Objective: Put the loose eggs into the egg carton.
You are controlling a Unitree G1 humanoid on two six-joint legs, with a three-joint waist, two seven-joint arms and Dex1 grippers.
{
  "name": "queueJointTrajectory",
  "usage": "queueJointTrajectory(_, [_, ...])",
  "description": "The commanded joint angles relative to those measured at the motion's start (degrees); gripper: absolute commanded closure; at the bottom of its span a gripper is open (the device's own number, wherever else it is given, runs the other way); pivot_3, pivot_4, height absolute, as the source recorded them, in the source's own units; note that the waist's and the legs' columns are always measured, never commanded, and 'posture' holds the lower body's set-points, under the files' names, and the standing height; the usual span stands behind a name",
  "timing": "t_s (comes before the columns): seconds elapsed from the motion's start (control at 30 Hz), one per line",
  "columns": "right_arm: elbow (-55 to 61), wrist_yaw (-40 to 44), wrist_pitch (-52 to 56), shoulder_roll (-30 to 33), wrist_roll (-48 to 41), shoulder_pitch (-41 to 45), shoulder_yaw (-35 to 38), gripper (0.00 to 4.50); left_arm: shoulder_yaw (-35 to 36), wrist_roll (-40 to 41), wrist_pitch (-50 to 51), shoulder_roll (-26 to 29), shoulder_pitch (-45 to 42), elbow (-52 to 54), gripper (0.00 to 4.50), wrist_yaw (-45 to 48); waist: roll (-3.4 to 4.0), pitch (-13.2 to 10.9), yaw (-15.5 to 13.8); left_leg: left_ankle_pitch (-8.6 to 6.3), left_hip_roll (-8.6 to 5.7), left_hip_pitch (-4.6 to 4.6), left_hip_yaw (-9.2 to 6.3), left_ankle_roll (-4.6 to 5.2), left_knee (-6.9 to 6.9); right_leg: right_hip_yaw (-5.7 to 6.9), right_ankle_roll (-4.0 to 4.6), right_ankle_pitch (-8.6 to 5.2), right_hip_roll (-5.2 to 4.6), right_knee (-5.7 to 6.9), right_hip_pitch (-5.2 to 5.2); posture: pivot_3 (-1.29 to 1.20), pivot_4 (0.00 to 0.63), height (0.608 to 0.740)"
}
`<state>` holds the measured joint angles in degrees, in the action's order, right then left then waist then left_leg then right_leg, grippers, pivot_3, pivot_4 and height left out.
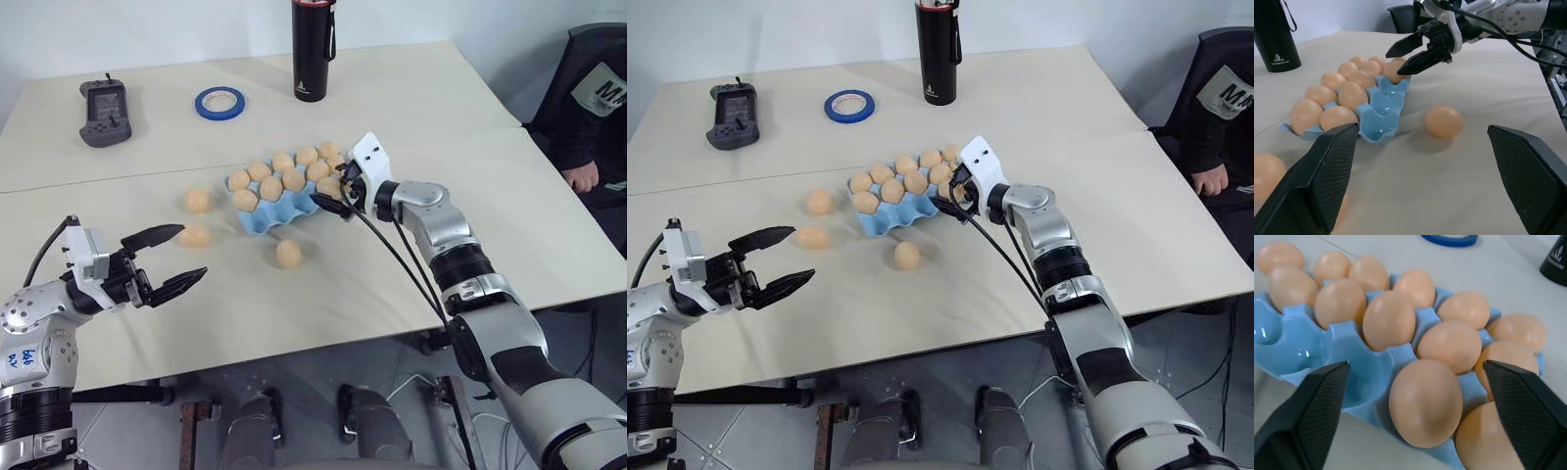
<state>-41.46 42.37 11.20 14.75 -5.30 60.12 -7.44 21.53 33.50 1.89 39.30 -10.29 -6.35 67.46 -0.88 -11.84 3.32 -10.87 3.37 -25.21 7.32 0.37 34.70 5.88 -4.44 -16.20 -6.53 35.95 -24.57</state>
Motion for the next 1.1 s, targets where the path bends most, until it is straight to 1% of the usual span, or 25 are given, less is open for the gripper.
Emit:
queueJointTrajectory(0.03, [11.4,3.2,4.8,3.1,-2.7,-1.7,2.2,0.02,1.3,1.2,-0.4,0.2,0.1,1.3,0.0,-0.2,0.0,0.0,-0.1,0.0,0.05,-0.01,-0.08,-0.03,0.0,0.0,0.03,0.01,0.01,-0.01,-0.01,0.0,0.15,0.74])
queueJointTrajectory(0.2, [27.6,9.0,14.5,9.3,-7.2,-9.6,2.8,0.02,1.9,1.0,-0.6,0.8,0.0,0.4,0.0,0.0,0.0,0.0,-0.4,-0.09,0.14,0.0,-0.24,-0.11,0.03,0.03,0.06,0.01,-0.01,-0.08,0.0,0.0,0.15,0.74])
queueJointTrajectory(0.3, [37.2,13.7,18.4,15.8,-9.8,-17.9,3.3,0.02,2.9,0.8,-0.8,1.2,0.4,-0.1,0.0,-0.5,0.0,0.0,-1.0,-0.13,0.14,-0.03,-0.24,-0.1,0.09,0.05,0.06,0.01,-0.01,-0.12,0.01,0.0,0.15,0.74])
queueJointTrajectory(0.37, [41.1,14.5,19.4,18.3,-10.7,-21.5,3.5,0.02,3.3,0.8,-0.8,1.2,0.9,0.0,0.0,-0.5,0.0,0.0,-1.3,-0.24,0.18,-0.04,-0.21,-0.09,0.21,0.04,0.06,0.01,0.0,-0.15,0.01,0.0,0.15,0.74])
queueJointTrajectory(0.43, [44.3,14.6,20.4,20.5,-11.4,-25.1,4.4,0.02,3.9,1.0,-0.7,1.1,1.8,0.5,0.0,-0.7,0.0,0.0,-1.1,-0.46,0.31,-0.04,-0.1,-0.37,0.33,-0.02,0.15,0.08,0.01,-0.16,-0.01,0.0,0.15,0.74])
queueJointTrajectory(0.53, [48.7,15.2,22.1,23.1,-12.8,-29.2,5.4,0.02,4.7,1.1,-0.4,0.8,2.7,1.3,0.0,-1.6,0.0,0.0,-1.3,-0.45,0.44,-0.01,-0.11,-0.43,0.35,-0.01,0.25,0.14,0.09,-0.17,0.0,0.0,0.15,0.74])
queueJointTrajectory(0.6, [51.2,14.9,23.7,23.8,-14.0,-30.6,5.7,0.02,5.0,1.4,-0.4,0.7,3.3,1.8,0.0,-2.2,0.0,0.0,-1.4,-0.44,0.47,0.01,-0.12,-0.46,0.36,0.0,0.3,0.14,0.1,-0.19,-0.01,0.0,0.15,0.74])
queueJointTrajectory(0.77, [55.9,13.1,27.3,22.9,-16.6,-31.8,5.4,0.02,5.2,1.6,-0.4,0.6,4.0,2.3,0.0,-2.6,0.0,0.0,-1.6,-0.45,0.55,-0.03,-0.11,-0.48,0.33,-0.02,0.37,0.21,0.13,-0.4,0.0,0.0,0.15,0.74])
queueJointTrajectory(0.93, [57.0,10.1,28.8,19.9,-17.5,-30.4,4.3,0.02,5.1,1.6,-0.4,0.4,4.1,2.8,0.0,-3.1,0.0,0.0,-1.7,-0.5,0.54,-0.1,-0.12,-0.49,0.28,-0.01,0.36,0.23,0.12,-0.53,-0.02,0.0,0.15,0.74])
queueJointTrajectory(1.1, [56.4,8.1,28.7,18.4,-17.3,-29.5,3.9,0.02,5.1,1.8,-0.4,0.4,4.6,3.3,0.0,-3.4,0.0,0.0,-1.7,-0.51,0.53,-0.12,-0.1,-0.47,0.29,-0.01,0.34,0.23,0.12,-0.52,-0.04,0.0,0.15,0.74])
